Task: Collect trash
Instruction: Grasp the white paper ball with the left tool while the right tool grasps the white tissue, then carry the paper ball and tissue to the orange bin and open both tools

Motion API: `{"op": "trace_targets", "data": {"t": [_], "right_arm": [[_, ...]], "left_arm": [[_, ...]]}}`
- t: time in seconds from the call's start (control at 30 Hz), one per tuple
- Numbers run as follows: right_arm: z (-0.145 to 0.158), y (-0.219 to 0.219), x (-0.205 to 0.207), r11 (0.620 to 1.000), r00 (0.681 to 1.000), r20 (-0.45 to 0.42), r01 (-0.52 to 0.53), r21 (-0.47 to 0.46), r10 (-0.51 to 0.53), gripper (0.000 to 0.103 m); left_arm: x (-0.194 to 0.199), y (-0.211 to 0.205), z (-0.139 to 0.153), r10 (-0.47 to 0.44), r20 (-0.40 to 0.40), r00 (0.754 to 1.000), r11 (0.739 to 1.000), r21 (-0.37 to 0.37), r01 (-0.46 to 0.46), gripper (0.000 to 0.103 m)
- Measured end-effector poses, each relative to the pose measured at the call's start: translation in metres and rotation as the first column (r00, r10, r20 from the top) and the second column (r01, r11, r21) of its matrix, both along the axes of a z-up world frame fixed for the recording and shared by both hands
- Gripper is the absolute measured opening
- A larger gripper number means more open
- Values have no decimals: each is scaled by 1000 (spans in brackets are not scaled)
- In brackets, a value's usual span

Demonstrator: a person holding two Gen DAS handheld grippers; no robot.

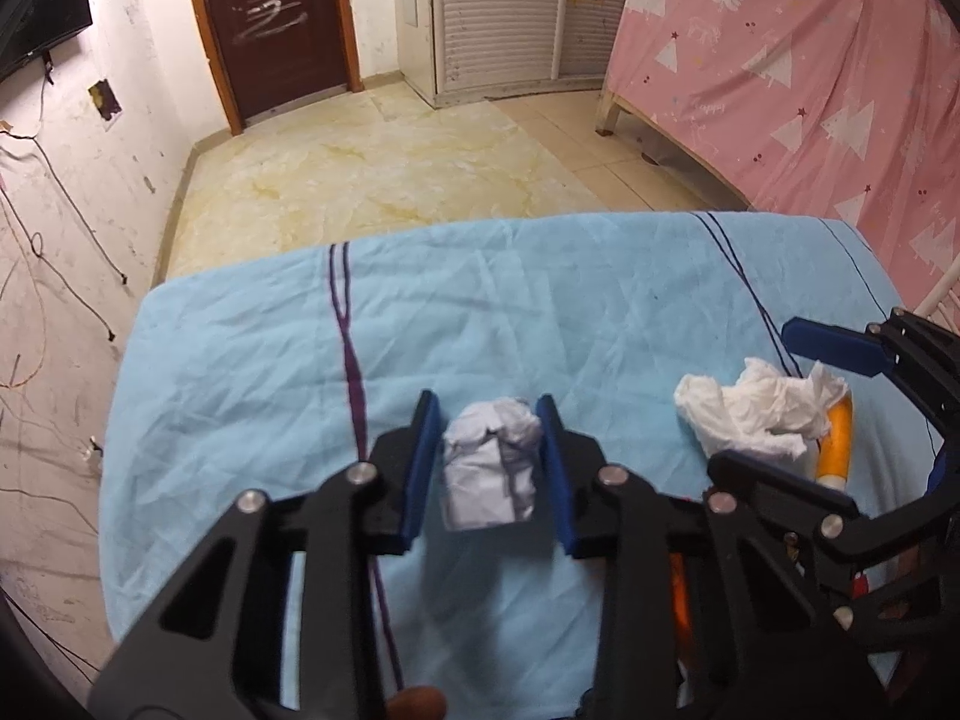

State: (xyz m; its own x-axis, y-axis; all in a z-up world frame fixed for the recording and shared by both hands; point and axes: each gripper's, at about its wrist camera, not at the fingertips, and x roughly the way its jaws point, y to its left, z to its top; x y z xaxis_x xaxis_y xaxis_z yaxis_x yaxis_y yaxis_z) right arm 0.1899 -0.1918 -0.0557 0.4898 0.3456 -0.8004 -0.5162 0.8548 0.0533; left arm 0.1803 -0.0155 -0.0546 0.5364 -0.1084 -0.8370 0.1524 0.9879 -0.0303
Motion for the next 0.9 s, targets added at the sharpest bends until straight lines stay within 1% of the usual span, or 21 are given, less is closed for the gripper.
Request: {"op": "trace_targets", "data": {"t": [0.07, 0.1, 0.13, 0.17, 0.2, 0.23, 0.3, 0.43, 0.67, 0.9], "right_arm": [[-2, 0, 0, 1000, 1000, -5, 1, -5, -1, 61], [-3, 0, 0, 1000, 1000, -5, 3, -5, -3, 50], [-3, 1, 1, 1000, 1000, -7, 3, 1, -3, 44], [-3, 0, 1, 1000, 1000, -13, -1, 13, 1, 41], [-3, 1, 0, 1000, 1000, -11, -6, 12, 7, 37], [-2, 2, -1, 1000, 1000, -2, -9, 5, 9, 35], [0, 3, -3, 1000, 1000, 16, -1, -1, 1, 33], [8, -1, -8, 1000, 999, 46, 13, 24, -14, 32], [26, -16, -21, 997, 995, 89, 31, 65, -36, 32], [40, -38, -37, 993, 990, 121, 61, 100, -73, 32]], "left_arm": [[0, 1, 0, 2, 0, 1000, 1000, -5, -2, 28], [-1, 2, 0, 2, 1, 1000, 1000, -6, -2, 28], [-1, 1, 0, 2, 1, 1000, 1000, -6, -2, 28], [-1, 2, 0, 3, 1, 1000, 1000, -9, -3, 28], [-1, 3, 0, 4, 2, 1000, 1000, -10, -4, 28], [-1, 4, 0, 4, 3, 1000, 1000, -10, -4, 28], [-2, 4, 2, 5, 8, 1000, 1000, -6, -5, 28], [-9, 0, 9, 5, 35, 999, 1000, -3, -5, 28], [-22, -6, 30, 8, 77, 997, 1000, -1, -8, 28], [-38, -21, 54, -11, 123, 992, 1000, 11, 10, 28]]}}
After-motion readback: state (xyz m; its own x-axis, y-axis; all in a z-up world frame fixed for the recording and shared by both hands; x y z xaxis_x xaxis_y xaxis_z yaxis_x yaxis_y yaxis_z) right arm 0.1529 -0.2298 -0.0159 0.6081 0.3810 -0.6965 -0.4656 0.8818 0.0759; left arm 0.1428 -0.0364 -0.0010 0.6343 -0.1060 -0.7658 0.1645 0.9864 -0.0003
